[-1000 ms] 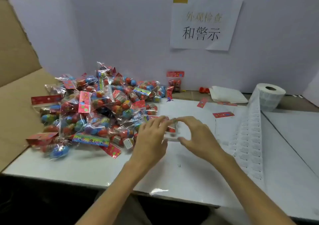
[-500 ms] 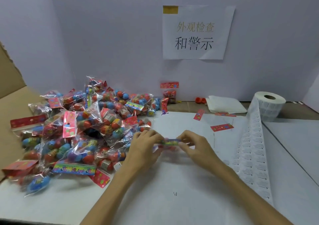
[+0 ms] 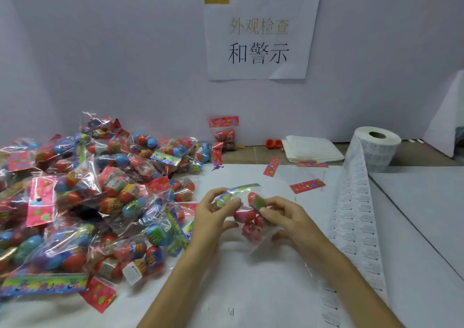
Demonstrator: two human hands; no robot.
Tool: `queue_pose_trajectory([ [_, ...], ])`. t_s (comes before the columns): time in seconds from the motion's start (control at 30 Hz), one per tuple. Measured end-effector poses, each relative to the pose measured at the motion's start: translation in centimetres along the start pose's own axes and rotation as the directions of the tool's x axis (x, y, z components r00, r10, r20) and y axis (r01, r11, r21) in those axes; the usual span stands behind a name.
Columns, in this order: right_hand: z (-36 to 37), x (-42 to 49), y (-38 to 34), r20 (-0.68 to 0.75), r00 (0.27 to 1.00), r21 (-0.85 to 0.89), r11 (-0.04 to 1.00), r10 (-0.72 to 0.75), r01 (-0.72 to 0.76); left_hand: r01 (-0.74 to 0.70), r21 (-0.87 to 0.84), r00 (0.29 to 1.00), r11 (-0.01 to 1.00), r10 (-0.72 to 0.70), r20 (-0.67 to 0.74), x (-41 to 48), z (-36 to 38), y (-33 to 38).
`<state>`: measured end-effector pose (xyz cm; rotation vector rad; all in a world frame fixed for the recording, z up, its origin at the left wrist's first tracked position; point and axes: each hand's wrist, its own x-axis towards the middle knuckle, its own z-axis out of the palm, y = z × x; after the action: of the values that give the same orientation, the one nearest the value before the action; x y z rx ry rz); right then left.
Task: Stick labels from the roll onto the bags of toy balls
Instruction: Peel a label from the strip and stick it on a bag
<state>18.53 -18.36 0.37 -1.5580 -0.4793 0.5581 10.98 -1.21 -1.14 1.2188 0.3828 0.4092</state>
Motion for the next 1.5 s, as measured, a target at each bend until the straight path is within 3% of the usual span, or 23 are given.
queue_pose_trajectory([
  [0.13, 0.2, 0.1, 0.1, -0.015, 1.000, -0.047, 0.999, -0.026, 0.025, 0.021, -0.019, 1.000, 1.000, -0.021, 0.009, 0.3, -0.3, -0.3],
  [0.37, 0.3, 0.0, 0.2, -0.036, 0.997, -0.012, 0.998, -0.066, 0.066, -0.046, 0.167, 0.996, 0.985, 0.034, 0.077, 0.0, -0.1, -0.5],
  [0.63, 0.4, 0.0, 0.4, -0.052, 0.999, 0.035, 0.999, 0.015, -0.014, -0.065, 0.163, 0.991, 0.984, 0.045, 0.124, -0.3, 0.2, -0.2],
  [0.73, 0.3, 0.0, 0.3, -0.104, 0.994, 0.092, 0.996, 0.019, -0.010, -0.024, 0.129, 0.993, 0.991, 0.008, 0.118, -0.5, 0.6, -0.2],
  [0.83, -0.2, 0.0, 0.1, -0.192, 0.981, 0.104, 0.993, -0.038, 0.059, 0.135, 0.061, 0.973, 0.989, -0.143, 0.181, -0.8, 0.9, 0.0],
  [0.97, -1.0, 0.0, -0.1, -0.236, 0.954, 0.005, 0.981, -0.186, 0.193, 0.242, 0.073, 0.914, 0.968, -0.252, 0.318, -1.2, 1.2, 0.1],
  [1.07, -1.1, 0.0, 0.0, -0.218, 0.927, -0.157, 0.949, -0.305, 0.275, 0.168, 0.124, 0.925, 0.978, -0.200, 0.323, -1.3, 1.2, 0.0],
  [1.17, -1.2, 0.0, -0.1, -0.201, 0.928, -0.229, 0.936, -0.314, 0.267, 0.082, 0.194, 0.959, 0.978, -0.130, 0.250, -1.1, 1.2, -0.2],
  [1.23, -2.1, 0.0, -0.7, -0.279, 0.885, -0.320, 0.905, -0.372, 0.279, 0.017, 0.243, 0.983, 0.970, -0.061, 0.174, -0.9, 1.1, -0.3],
  [1.27, -2.9, -0.1, -1.1, -0.363, 0.823, -0.399, 0.871, -0.437, 0.286, -0.031, 0.283, 0.994, 0.959, -0.002, 0.113, -0.8, 1.0, -0.4],
  [1.33, -4.8, -0.5, -1.6, -0.565, 0.622, -0.560, 0.805, -0.543, 0.194, -0.129, 0.437, 0.989, 0.890, 0.150, -0.015, -0.6, 0.7, -0.5],
  [1.37, -6.0, -0.8, -1.8, -0.653, 0.530, -0.594, 0.800, -0.541, 0.085, -0.151, 0.531, 0.974, 0.834, 0.217, -0.065, -0.4, 0.5, -0.5],
  [1.4, -7.1, -1.0, -1.8, -0.725, 0.485, -0.576, 0.817, -0.489, -0.037, -0.151, 0.607, 0.959, 0.780, 0.265, -0.102, -0.3, 0.3, -0.5],
  [1.43, -8.2, -1.3, -1.8, -0.773, 0.498, -0.520, 0.843, -0.394, -0.140, -0.146, 0.650, 0.947, 0.746, 0.295, -0.126, -0.2, 0.2, -0.5],
  [1.5, -9.9, -1.7, -1.6, -0.792, 0.599, -0.315, 0.920, -0.119, -0.234, -0.140, 0.671, 0.937, 0.728, 0.316, -0.148, 0.1, 0.0, -0.6],
])
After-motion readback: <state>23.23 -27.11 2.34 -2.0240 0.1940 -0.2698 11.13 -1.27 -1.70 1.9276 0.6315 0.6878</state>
